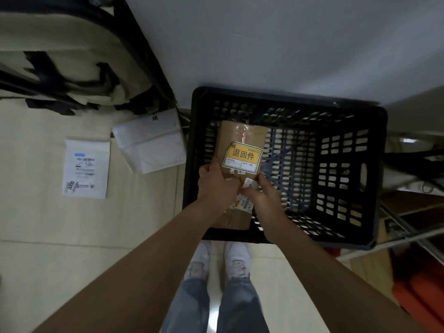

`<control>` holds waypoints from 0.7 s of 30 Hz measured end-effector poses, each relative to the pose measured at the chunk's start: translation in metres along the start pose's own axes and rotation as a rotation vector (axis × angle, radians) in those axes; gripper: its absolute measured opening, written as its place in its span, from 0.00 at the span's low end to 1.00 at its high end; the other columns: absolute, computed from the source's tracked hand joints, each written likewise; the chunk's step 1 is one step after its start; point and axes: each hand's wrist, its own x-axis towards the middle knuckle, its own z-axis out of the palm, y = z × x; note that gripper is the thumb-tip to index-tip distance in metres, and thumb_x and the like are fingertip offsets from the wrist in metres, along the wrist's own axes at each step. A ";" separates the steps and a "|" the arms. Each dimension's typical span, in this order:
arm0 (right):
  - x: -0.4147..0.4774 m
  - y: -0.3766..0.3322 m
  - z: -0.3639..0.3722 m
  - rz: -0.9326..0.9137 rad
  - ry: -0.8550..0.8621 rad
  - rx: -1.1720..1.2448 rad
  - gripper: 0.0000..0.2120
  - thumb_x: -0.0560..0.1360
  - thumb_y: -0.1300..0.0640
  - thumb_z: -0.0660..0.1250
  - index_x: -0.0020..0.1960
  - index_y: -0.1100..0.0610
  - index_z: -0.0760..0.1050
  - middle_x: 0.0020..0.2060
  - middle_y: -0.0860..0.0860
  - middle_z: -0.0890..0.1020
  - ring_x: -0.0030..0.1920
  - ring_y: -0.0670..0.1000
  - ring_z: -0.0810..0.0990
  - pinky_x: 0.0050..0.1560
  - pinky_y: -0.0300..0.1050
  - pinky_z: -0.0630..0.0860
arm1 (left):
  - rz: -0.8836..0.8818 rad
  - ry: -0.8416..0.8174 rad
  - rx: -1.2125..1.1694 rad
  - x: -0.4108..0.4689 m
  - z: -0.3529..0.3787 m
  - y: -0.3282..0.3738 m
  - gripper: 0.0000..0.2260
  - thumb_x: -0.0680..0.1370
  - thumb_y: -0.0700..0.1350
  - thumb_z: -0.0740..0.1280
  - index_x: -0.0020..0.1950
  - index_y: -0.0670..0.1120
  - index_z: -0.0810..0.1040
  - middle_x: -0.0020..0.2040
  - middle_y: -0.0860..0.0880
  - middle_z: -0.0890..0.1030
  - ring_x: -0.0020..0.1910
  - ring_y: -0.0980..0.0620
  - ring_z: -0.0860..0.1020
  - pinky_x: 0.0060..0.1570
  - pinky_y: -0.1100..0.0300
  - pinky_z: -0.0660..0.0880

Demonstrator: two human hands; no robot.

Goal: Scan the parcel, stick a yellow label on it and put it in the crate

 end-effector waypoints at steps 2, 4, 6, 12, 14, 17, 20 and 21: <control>0.005 -0.001 0.001 0.012 -0.005 -0.009 0.22 0.74 0.71 0.62 0.67 0.59 0.72 0.44 0.51 0.82 0.35 0.42 0.83 0.30 0.31 0.77 | 0.016 -0.035 -0.048 0.003 0.001 -0.002 0.28 0.67 0.50 0.66 0.68 0.52 0.71 0.65 0.45 0.73 0.61 0.46 0.76 0.62 0.46 0.75; 0.005 -0.007 0.002 0.029 -0.033 -0.039 0.22 0.74 0.70 0.61 0.67 0.57 0.72 0.45 0.51 0.82 0.39 0.45 0.81 0.28 0.29 0.76 | 0.012 -0.053 -0.098 0.002 0.002 -0.001 0.22 0.71 0.45 0.65 0.65 0.49 0.74 0.63 0.45 0.77 0.59 0.47 0.78 0.61 0.48 0.76; 0.005 -0.014 0.002 0.051 -0.054 -0.059 0.19 0.75 0.69 0.61 0.64 0.55 0.71 0.43 0.48 0.79 0.37 0.43 0.77 0.23 0.26 0.72 | 0.023 -0.041 -0.131 -0.002 0.000 0.005 0.18 0.75 0.39 0.64 0.64 0.47 0.76 0.60 0.45 0.80 0.57 0.47 0.79 0.59 0.52 0.77; -0.012 -0.035 0.004 0.045 -0.048 -0.083 0.16 0.74 0.68 0.62 0.57 0.52 0.76 0.49 0.53 0.83 0.38 0.44 0.79 0.29 0.28 0.75 | 0.037 0.000 -0.128 -0.023 -0.010 0.025 0.16 0.77 0.40 0.62 0.65 0.43 0.75 0.60 0.47 0.80 0.57 0.48 0.78 0.60 0.56 0.74; -0.021 -0.040 0.003 0.034 -0.046 -0.116 0.14 0.74 0.67 0.64 0.57 0.55 0.78 0.48 0.55 0.84 0.45 0.51 0.82 0.42 0.36 0.80 | 0.031 0.010 -0.112 -0.032 -0.012 0.033 0.19 0.77 0.39 0.62 0.68 0.43 0.72 0.62 0.50 0.76 0.60 0.50 0.75 0.63 0.58 0.71; -0.035 -0.047 -0.001 0.038 -0.018 -0.139 0.14 0.73 0.64 0.67 0.59 0.58 0.79 0.53 0.58 0.84 0.54 0.56 0.82 0.60 0.52 0.78 | -0.010 0.005 -0.106 -0.044 -0.016 0.040 0.20 0.76 0.40 0.63 0.68 0.42 0.72 0.65 0.45 0.77 0.63 0.46 0.75 0.65 0.53 0.72; -0.048 -0.057 -0.006 0.041 0.020 -0.140 0.16 0.73 0.63 0.67 0.61 0.59 0.77 0.53 0.58 0.83 0.55 0.58 0.81 0.61 0.54 0.77 | -0.007 -0.016 -0.139 -0.057 -0.022 0.050 0.17 0.76 0.40 0.64 0.64 0.41 0.75 0.60 0.42 0.79 0.58 0.44 0.78 0.60 0.52 0.76; -0.054 -0.062 -0.007 0.040 0.033 -0.150 0.16 0.73 0.62 0.67 0.60 0.59 0.78 0.52 0.58 0.83 0.53 0.58 0.81 0.59 0.53 0.78 | 0.003 -0.027 -0.145 -0.065 -0.025 0.056 0.15 0.77 0.39 0.64 0.62 0.39 0.75 0.57 0.42 0.80 0.54 0.45 0.79 0.55 0.54 0.77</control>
